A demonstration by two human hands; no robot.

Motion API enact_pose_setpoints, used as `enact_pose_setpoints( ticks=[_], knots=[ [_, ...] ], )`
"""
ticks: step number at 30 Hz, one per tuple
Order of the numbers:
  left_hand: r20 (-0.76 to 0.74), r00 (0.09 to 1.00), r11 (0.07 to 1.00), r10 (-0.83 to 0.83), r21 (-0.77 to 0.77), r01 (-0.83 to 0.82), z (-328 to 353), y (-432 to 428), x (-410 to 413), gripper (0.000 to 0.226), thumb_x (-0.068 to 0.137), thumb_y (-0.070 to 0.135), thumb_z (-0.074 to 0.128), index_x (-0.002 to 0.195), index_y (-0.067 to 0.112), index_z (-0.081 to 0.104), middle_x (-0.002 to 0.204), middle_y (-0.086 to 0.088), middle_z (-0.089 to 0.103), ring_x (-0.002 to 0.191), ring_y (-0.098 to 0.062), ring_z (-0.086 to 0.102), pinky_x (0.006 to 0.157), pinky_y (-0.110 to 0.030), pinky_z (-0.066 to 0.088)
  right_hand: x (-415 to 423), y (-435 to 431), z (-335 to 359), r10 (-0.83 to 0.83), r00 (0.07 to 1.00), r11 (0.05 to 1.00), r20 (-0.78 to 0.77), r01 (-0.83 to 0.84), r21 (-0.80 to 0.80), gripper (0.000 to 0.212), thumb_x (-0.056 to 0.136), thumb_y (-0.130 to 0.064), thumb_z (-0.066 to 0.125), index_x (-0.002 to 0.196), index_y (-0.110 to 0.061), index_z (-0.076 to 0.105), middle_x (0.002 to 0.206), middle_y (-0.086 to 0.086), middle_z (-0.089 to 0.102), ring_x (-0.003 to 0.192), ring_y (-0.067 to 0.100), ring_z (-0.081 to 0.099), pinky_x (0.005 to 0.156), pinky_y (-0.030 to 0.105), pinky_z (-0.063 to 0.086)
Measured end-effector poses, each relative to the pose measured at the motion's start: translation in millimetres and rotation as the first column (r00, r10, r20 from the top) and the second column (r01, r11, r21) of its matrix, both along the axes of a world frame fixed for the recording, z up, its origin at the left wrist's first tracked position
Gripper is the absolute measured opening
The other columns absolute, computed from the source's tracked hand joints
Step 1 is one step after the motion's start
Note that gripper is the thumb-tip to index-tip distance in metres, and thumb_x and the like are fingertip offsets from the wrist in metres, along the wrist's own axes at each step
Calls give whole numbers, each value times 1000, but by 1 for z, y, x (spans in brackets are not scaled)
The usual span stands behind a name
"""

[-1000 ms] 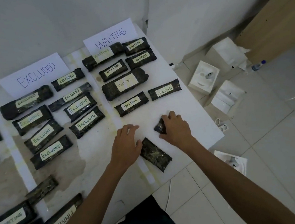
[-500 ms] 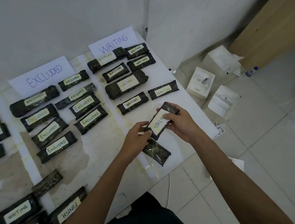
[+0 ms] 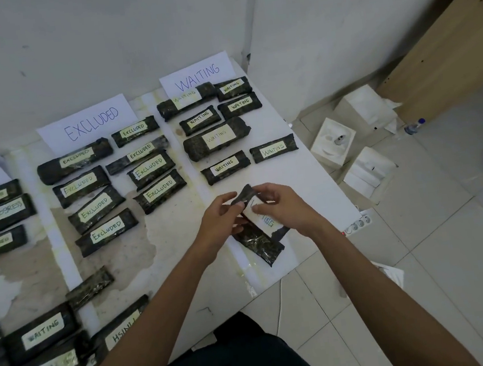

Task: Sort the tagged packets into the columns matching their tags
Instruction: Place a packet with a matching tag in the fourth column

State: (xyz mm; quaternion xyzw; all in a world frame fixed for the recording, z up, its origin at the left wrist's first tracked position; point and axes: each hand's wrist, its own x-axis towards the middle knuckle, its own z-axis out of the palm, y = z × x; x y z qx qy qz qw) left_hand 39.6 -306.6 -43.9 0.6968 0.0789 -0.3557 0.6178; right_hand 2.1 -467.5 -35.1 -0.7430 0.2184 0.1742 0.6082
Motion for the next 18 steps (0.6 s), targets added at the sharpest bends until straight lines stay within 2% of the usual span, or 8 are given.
enact_pose_setpoints(
  ticks=[2, 6, 9, 12, 14, 16, 18],
  knots=[
    [41, 999, 1000, -7, 21, 6, -2, 2, -1, 19, 93, 20, 54, 112, 19, 58, 101, -7, 65, 80, -18, 67, 71, -28, 57, 0, 6, -2, 98, 994, 987, 42, -91, -133, 41, 84, -15, 68, 124, -19, 58, 118, -2, 63, 111, 10, 57, 92, 32, 49],
    [4, 996, 995, 89, 52, -89, -10, 3, 3, 14, 94, 17, 53, 106, 12, 57, 97, -7, 67, 78, -18, 69, 68, -27, 57, -1, 11, -11, 228, 971, 904, 68, -185, -385, 63, 75, -24, 76, 131, -23, 46, 117, 0, 51, 103, 13, 53, 85, 31, 53],
    [-86, 978, 982, 189, 37, -186, -17, 1, 13, 15, 94, 16, 54, 107, 9, 55, 94, -7, 67, 80, -20, 69, 70, -29, 57, 4, 7, -26, 431, 901, 690, 51, -293, -661, 70, 73, -26, 74, 136, -23, 42, 120, 2, 47, 108, 20, 47, 89, 37, 46],
    [-86, 976, 979, 200, 69, -194, -29, -2, 22, 21, 93, 15, 55, 112, 7, 56, 99, -9, 67, 86, -23, 68, 78, -34, 56, 21, 0, -37, 525, 851, 538, 4, -328, -776, 68, 77, -19, 70, 138, -21, 41, 126, 3, 50, 111, 26, 43, 91, 39, 37],
    [32, 990, 970, 137, 196, -140, -40, -2, 27, 27, 92, 18, 55, 118, 9, 55, 103, -6, 64, 91, -22, 63, 77, -33, 54, 38, -7, -44, 578, 816, 448, -26, -343, -825, 65, 78, -12, 68, 137, -18, 43, 129, 5, 52, 115, 29, 42, 92, 39, 33],
    [165, 986, 937, 1, 345, -59, -51, 1, 31, 33, 91, 19, 55, 123, 13, 52, 111, -4, 57, 93, -17, 56, 72, -26, 46, 56, -14, -54, 623, 780, 389, -54, -369, -844, 59, 79, -4, 65, 134, -15, 46, 129, 7, 52, 115, 30, 42, 93, 38, 32],
    [269, 950, 885, -157, 465, 14, -64, 7, 35, 40, 90, 18, 56, 129, 13, 48, 120, -8, 50, 98, -16, 50, 79, -26, 41, 70, -18, -63, 660, 749, 361, -64, -390, -847, 56, 79, 0, 63, 132, -13, 49, 128, 9, 52, 114, 31, 42, 93, 38, 34]
  ],
)
